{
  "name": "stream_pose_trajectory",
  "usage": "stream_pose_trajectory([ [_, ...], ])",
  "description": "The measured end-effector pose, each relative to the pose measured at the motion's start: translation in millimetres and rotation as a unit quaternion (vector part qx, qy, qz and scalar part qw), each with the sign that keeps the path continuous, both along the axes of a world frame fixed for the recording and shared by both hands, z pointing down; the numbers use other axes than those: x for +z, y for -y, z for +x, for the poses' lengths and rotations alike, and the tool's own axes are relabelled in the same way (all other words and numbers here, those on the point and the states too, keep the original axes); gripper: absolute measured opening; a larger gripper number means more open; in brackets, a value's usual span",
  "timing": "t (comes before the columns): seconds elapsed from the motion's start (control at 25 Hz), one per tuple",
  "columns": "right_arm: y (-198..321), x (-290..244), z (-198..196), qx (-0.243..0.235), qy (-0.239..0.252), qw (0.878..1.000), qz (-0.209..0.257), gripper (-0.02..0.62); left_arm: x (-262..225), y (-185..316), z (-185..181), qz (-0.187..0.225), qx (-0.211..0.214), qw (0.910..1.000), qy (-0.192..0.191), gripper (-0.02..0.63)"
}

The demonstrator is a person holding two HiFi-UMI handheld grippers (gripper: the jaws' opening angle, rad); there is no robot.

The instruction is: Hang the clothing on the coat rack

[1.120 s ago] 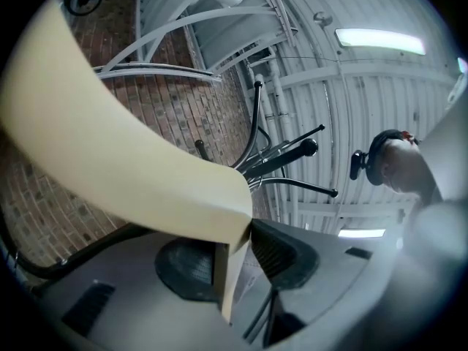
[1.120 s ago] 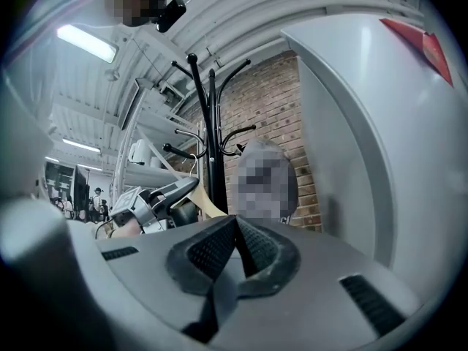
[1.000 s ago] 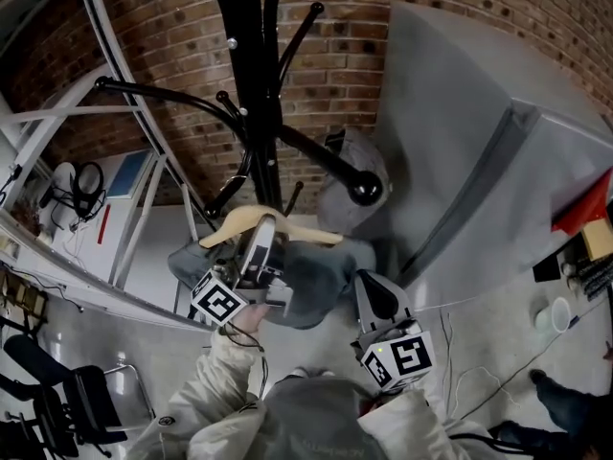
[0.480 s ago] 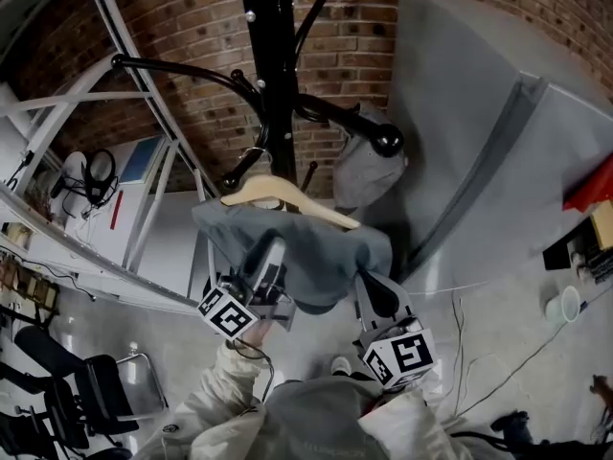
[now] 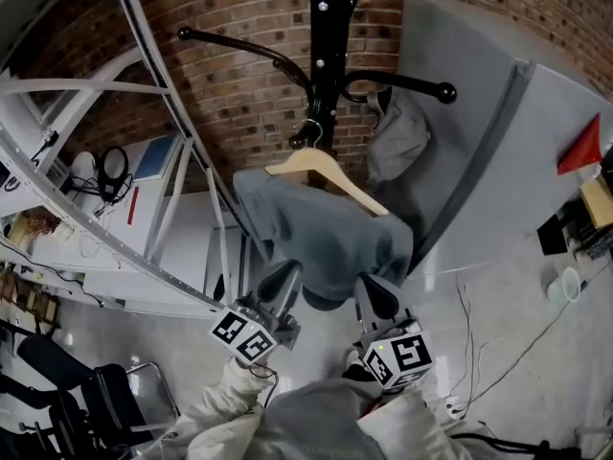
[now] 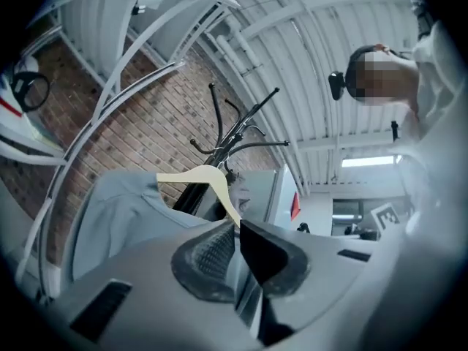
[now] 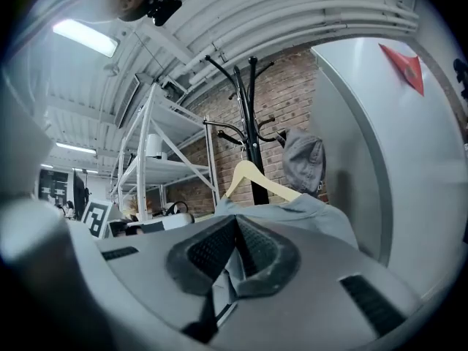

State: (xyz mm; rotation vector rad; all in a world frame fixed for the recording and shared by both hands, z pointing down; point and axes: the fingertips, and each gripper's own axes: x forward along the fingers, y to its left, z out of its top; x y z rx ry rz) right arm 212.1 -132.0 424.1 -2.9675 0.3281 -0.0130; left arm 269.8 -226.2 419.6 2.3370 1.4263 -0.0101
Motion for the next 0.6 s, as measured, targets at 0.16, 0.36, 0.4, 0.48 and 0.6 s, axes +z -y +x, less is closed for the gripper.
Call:
stream_pose_trajectory([
  [0.16,31.7,2.4,-22.0,0.021,-0.006,1.000,-0.002,0.025,7.0,27.3,-28.1,0.050,-0.009,0.9980,-0.037,0.009],
  [0.36,74.7,11.5,-51.4,0.018,0.010,1.000,0.012,0.025,29.8,63.2,-66.3,0.108,-0.018,0.9921,-0.061,0.009],
  [0.4,79.2,15.1,-58.7,0.021,0.015,1.000,0.015,0.025,34.6,66.1,-73.2,0.109,-0.011,0.9925,-0.054,0.009],
  [0.48,84.9,21.3,-75.1,0.031,0.025,0.999,0.010,0.025,44.4,69.9,-86.3,0.107,0.005,0.9931,-0.046,0.009],
  [0.6,94.1,26.5,-94.5,0.043,0.034,0.999,0.001,0.025,50.0,78.8,-101.0,0.103,0.016,0.9941,-0.032,0.009],
])
